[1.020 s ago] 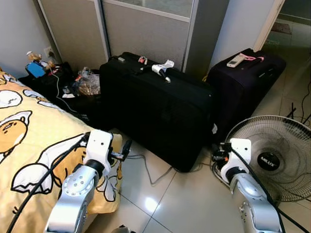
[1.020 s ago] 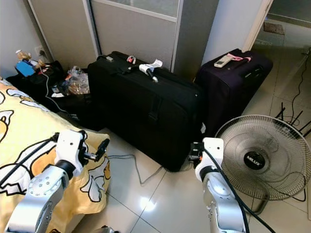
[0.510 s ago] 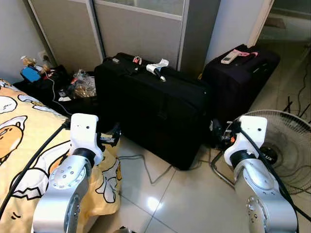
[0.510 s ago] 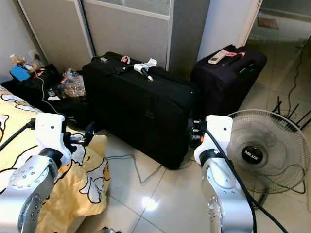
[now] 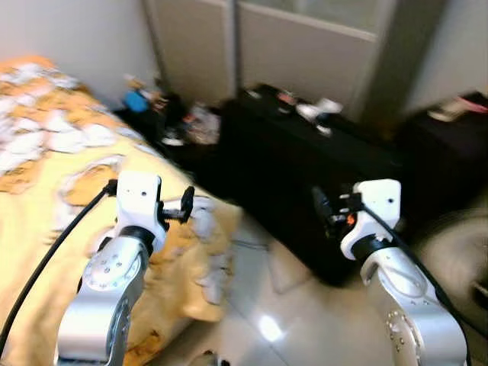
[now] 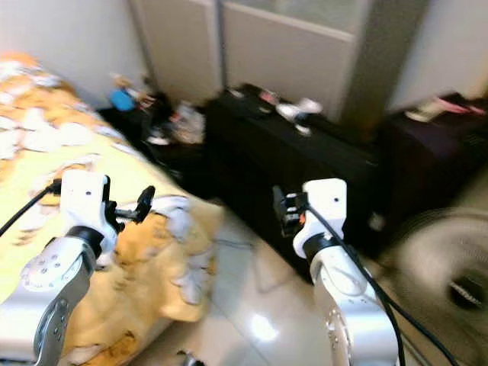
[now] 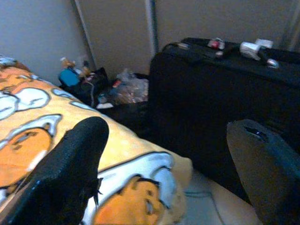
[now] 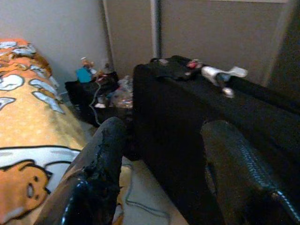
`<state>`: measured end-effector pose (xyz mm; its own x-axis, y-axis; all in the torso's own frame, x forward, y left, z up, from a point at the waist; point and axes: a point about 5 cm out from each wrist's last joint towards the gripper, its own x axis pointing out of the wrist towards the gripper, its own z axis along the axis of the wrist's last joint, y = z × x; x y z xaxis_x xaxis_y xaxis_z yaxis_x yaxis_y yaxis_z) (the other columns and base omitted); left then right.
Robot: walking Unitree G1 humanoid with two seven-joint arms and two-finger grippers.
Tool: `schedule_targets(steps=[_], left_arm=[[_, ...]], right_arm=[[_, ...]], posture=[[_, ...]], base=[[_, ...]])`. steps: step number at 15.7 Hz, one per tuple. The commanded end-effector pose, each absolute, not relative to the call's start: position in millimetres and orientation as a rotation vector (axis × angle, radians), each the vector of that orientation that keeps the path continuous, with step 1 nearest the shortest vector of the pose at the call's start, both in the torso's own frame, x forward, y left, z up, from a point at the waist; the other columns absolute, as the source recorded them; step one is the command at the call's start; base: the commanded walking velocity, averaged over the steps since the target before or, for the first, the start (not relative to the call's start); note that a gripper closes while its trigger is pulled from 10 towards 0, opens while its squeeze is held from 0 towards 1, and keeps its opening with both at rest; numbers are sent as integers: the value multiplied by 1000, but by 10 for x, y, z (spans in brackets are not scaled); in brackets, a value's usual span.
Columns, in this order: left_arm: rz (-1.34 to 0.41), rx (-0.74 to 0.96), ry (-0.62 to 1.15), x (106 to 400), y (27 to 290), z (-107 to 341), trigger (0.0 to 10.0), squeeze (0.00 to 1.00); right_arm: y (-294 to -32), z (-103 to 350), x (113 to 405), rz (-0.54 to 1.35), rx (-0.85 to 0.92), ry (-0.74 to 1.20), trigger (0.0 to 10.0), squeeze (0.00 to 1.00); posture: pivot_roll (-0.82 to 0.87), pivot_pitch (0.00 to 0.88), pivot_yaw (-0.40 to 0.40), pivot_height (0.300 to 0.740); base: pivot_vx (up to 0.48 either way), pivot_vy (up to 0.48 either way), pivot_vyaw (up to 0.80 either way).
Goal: Clean up the room
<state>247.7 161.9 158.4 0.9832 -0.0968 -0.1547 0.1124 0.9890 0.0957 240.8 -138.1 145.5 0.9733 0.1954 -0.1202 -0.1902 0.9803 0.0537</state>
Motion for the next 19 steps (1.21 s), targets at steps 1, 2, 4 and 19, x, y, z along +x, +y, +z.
schedule_targets(steps=[1,2,4,19], left_arm=[[-93,116,165,2485,1651,1564,10000,0],[-91,117,166,2490,1659,1561,10000,0],[-86,118,171,2482,1675,1551,10000,0],[-85,161,197,2576,1703,1500,10000,0]], right_arm=[[-1329,1482,2441,218,53,111,10000,0],[-1321,1482,2453,227,51,108,10000,0],[-1295,1471,2456,247,50,110,10000,0],[-1439,1387,2486,83,144,160,10000,0]], posture=[[-21,0,60,740],[-16,0,55,740],[-8,0,47,740],[-33,0,59,740]], base=[[0,352,800],[0,349,800],[0,351,800],[0,347,373]])
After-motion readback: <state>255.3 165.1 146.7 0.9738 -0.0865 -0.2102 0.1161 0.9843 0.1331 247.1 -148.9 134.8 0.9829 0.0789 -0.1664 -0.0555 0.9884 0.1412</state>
